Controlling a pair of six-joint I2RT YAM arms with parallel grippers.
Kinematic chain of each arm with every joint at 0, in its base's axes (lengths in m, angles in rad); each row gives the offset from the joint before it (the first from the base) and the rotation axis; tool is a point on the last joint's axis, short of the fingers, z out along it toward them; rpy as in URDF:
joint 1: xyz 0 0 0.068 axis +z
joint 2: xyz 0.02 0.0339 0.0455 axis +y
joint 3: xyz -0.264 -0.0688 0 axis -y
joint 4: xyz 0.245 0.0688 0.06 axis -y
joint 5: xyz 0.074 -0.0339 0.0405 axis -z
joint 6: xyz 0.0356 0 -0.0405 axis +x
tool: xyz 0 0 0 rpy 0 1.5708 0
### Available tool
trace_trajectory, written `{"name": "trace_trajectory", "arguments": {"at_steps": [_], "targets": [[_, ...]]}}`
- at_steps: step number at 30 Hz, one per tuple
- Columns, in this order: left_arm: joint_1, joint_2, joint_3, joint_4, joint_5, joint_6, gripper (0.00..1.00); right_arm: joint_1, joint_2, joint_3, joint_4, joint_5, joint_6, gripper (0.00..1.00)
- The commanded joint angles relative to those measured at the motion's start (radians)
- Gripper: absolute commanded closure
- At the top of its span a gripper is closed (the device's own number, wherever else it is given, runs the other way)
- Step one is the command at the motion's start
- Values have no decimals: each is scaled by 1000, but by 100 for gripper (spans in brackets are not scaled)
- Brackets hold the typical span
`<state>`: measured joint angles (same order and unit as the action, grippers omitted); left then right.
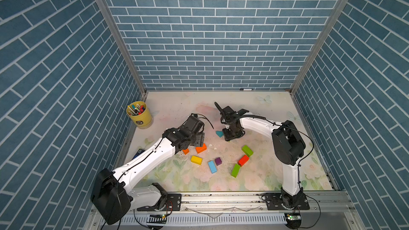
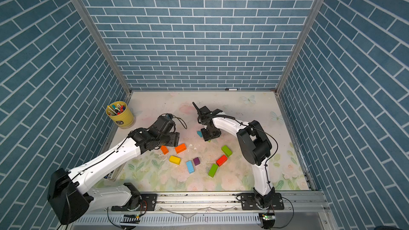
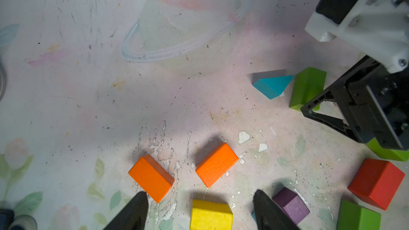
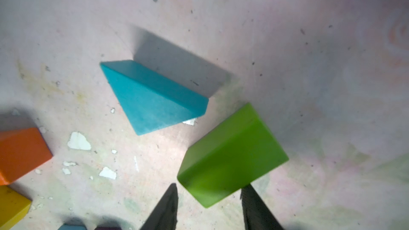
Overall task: Assemble a heart with building blocks
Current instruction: Assemble the building block at the center of the board.
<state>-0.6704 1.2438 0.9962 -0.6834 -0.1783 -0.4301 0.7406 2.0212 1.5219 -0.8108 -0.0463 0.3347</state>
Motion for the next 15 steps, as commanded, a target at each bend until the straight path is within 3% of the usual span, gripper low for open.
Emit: {"name": "trace_trajectory", "arguments": {"at_steps": [1, 15], "targets": [[9, 8, 4, -8, -3, 5, 23, 7, 28, 31, -38, 26, -22, 54], [18, -3, -4, -4, -3, 7, 23, 17, 27, 31, -36, 33, 27, 58]]}}
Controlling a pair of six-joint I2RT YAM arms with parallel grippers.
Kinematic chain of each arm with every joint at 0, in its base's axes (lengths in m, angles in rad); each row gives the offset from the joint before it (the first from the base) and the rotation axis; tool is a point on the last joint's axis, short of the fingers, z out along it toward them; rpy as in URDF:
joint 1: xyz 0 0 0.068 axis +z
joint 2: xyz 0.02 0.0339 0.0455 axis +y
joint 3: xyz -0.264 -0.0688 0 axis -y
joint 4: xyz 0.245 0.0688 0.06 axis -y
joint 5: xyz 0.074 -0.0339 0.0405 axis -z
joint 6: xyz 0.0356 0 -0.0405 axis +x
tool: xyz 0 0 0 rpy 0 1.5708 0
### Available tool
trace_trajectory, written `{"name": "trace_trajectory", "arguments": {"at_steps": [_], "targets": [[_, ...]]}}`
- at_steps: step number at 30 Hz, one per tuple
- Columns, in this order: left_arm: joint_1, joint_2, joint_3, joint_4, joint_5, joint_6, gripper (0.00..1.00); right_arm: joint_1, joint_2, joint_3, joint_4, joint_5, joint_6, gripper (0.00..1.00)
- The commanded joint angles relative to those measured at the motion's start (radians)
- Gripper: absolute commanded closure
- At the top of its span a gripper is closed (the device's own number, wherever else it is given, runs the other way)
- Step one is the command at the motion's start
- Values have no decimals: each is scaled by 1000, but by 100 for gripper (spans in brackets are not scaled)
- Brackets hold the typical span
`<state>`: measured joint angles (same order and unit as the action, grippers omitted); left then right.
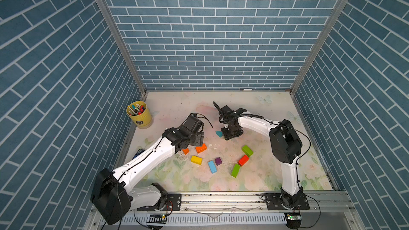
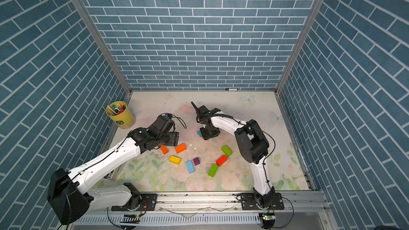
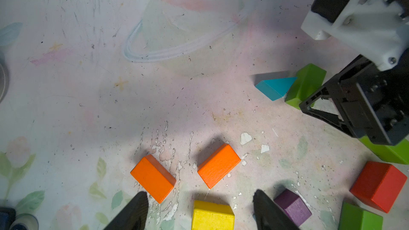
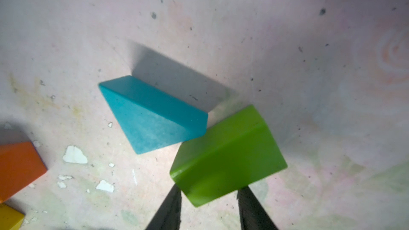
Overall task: Assemble a heart with building blocks
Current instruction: Assemble the building block at the center of the board.
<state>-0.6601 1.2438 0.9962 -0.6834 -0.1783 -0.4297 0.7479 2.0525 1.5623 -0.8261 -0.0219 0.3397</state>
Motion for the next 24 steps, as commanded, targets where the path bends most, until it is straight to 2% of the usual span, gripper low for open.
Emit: {"name": "trace_trajectory", "arguments": {"at_steps": [1, 6, 14, 24], "targets": [[7, -1, -6, -3, -4, 8, 23, 11, -2, -8, -17, 4, 26, 59], [13, -3, -13, 1, -3, 9, 23, 13, 28, 23, -24, 10, 71, 63], [19, -21, -36, -5, -2, 10, 23, 13, 38, 41, -21, 40, 131, 63], [25, -29, -66, 1, 6, 5, 22, 13, 36, 35, 1, 12, 150, 61]]}}
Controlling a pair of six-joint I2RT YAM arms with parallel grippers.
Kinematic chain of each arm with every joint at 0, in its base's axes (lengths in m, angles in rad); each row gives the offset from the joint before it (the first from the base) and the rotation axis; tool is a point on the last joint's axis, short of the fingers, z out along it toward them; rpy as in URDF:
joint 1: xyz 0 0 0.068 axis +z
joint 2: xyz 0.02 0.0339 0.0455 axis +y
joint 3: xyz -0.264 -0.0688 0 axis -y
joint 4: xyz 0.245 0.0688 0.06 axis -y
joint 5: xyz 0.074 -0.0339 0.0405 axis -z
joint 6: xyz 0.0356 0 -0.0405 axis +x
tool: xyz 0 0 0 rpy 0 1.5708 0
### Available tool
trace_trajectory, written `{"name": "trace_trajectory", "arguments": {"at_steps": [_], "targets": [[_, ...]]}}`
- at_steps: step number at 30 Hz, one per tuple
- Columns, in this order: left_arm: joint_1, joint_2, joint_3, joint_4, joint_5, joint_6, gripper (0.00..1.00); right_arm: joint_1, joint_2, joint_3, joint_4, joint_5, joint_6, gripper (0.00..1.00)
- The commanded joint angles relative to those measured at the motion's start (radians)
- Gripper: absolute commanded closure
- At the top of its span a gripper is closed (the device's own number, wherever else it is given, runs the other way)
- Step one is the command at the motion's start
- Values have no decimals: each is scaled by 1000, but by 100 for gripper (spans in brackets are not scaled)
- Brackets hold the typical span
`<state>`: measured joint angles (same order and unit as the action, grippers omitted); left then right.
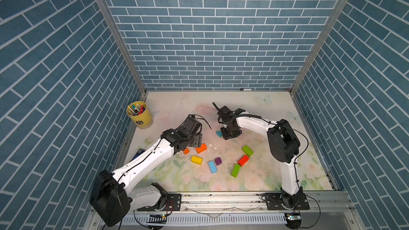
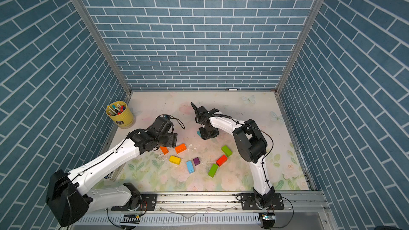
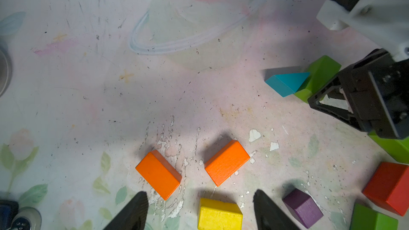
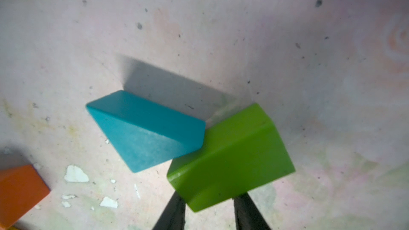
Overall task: Assemble a heart with building blocks
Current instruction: Assemble the building block at the center of the board.
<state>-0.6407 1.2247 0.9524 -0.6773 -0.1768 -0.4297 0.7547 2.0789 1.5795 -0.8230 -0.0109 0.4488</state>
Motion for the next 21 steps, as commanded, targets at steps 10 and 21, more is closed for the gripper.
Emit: {"name": "trace_trajectory", "arguments": {"at_steps": [10, 21], "targets": [[6, -4, -37, 3, 11, -1, 21, 16, -19, -25, 26, -35, 56, 55], [9, -3, -36, 6, 20, -4, 21, 32, -8, -4, 16, -17, 64, 56]]}}
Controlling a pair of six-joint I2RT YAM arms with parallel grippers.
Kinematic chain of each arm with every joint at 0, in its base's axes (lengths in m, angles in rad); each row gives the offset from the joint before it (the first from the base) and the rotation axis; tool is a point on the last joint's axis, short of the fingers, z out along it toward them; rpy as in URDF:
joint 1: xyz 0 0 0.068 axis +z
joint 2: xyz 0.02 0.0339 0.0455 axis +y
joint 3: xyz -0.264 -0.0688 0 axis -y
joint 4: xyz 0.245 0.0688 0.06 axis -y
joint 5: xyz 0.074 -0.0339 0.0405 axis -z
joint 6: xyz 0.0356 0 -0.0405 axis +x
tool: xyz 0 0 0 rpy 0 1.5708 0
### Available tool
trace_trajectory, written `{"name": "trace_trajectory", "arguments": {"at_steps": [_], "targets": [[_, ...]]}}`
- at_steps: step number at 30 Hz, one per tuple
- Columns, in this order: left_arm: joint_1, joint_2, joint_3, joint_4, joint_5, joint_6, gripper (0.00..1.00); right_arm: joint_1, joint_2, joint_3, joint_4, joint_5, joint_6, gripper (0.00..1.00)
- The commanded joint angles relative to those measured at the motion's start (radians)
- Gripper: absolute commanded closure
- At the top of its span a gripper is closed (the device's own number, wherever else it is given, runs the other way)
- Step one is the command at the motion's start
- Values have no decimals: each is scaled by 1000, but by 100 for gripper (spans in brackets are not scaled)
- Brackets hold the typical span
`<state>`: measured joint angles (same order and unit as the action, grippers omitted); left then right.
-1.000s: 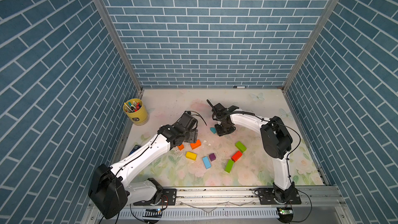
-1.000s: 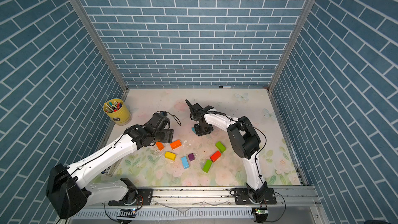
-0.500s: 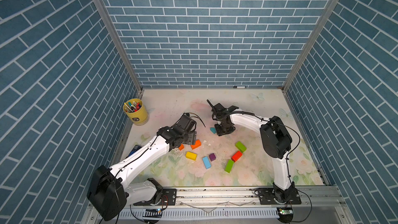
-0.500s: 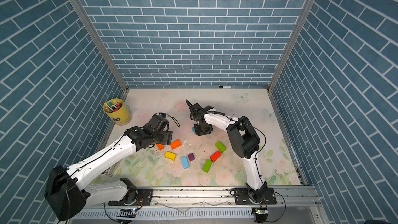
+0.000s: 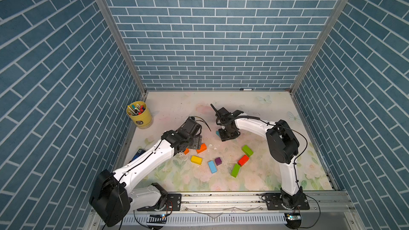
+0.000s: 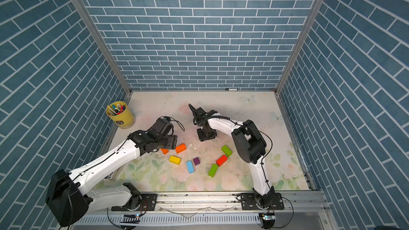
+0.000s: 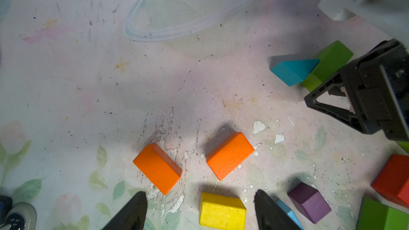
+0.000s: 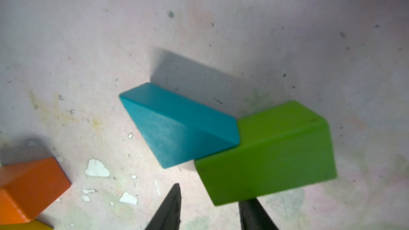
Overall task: Assemble a heart with building blocks
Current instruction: Assemble the building block at the center of the board, then pick up the building block from the center of the board.
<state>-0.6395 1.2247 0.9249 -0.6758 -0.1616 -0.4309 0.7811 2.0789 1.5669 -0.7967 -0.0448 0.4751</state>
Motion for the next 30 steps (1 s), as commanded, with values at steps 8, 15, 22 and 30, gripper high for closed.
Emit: {"name": "trace_trajectory", "arguments": {"at_steps": [8, 15, 22, 30], "targets": [[8, 33, -24, 19, 35, -22, 17, 14, -78, -30, -15, 21, 37, 49], [9, 186, -9, 65, 127, 50, 14, 24, -286, -157, -62, 87, 64, 40], [3, 357, 49, 72, 194, 120, 13, 21, -456, -278, -98, 163, 142, 34], [-5, 445, 82, 76, 144, 116, 22, -7, -566, -358, -89, 194, 213, 50]]}}
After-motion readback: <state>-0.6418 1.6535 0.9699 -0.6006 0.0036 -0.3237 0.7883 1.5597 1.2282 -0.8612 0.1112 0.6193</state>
